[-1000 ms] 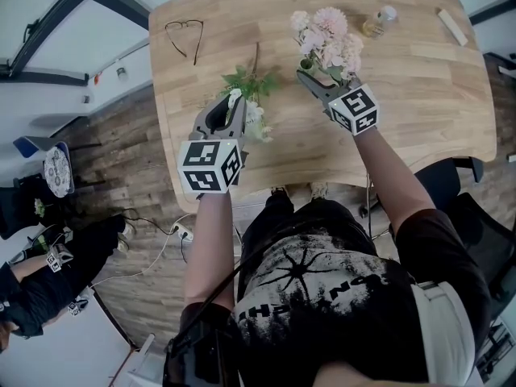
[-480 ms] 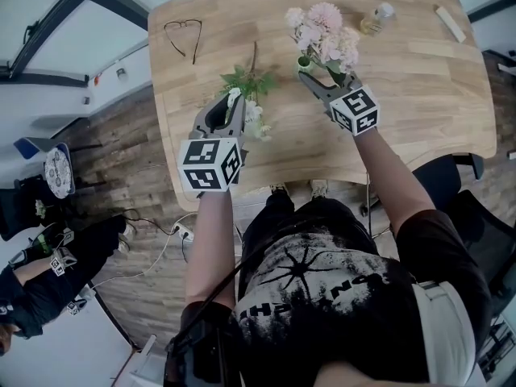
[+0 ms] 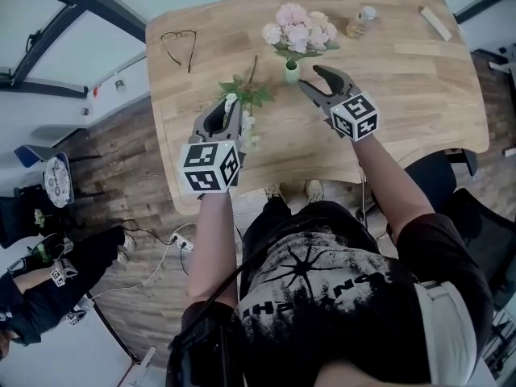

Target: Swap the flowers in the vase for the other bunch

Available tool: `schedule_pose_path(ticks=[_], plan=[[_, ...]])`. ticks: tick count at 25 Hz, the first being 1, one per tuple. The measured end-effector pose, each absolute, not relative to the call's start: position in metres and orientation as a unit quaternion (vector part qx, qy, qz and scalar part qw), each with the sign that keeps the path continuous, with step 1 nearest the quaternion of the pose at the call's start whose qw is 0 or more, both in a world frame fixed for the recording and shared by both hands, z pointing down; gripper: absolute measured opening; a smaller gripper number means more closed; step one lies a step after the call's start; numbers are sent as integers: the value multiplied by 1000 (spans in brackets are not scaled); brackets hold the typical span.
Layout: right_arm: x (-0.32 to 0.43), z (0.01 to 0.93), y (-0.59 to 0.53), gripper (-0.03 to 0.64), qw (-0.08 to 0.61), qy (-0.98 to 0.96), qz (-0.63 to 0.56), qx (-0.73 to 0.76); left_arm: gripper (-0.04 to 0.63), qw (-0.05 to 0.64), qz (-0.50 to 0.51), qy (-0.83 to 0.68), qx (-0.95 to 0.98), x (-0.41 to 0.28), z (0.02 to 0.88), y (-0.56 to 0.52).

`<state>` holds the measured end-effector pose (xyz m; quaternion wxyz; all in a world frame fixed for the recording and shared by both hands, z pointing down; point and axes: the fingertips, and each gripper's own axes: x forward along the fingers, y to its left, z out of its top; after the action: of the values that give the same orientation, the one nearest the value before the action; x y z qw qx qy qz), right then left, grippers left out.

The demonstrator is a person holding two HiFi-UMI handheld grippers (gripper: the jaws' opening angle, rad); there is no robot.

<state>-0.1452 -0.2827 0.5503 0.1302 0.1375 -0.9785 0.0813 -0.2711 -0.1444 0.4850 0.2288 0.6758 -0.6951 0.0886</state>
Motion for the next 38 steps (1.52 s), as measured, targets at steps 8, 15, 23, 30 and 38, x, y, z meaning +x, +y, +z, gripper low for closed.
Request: schedule_pose_path(ticks=[8,15,23,30,38], plan=[[-120,515,-269,222,108,-984,66,124,77,210,79,-702,676,-251,467,-135],[-98,469,-249,109,81,-990,47,105,77,190,72,-707,677,-234,448,-126],[-73,428,-227,40,64,-993,33,90,77,164,66,-714,677,-217,427,-115],[-45,399,-218,32,51,-994,23,95,77,138,59,-722,676,-206,409,-103],[-34,382,-208,29,39,-995,20,91,77,137,59,-729,668,-200,409,-90]])
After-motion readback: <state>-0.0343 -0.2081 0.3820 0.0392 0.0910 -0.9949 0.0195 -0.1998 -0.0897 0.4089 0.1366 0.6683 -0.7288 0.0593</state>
